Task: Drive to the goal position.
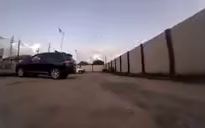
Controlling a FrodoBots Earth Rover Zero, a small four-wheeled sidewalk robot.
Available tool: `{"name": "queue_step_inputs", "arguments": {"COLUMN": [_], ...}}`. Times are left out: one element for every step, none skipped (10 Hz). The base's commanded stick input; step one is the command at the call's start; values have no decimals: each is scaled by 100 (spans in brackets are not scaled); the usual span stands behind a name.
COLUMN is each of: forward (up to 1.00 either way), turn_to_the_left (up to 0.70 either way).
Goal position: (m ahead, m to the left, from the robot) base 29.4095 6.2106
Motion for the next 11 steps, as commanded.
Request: {"name": "queue_step_inputs", "arguments": {"forward": [100,100,100,100,100,100,100,100,100,100,100], "turn_to_the_left": [0,0,0,0,0,0,0,0,0,0,0]}}
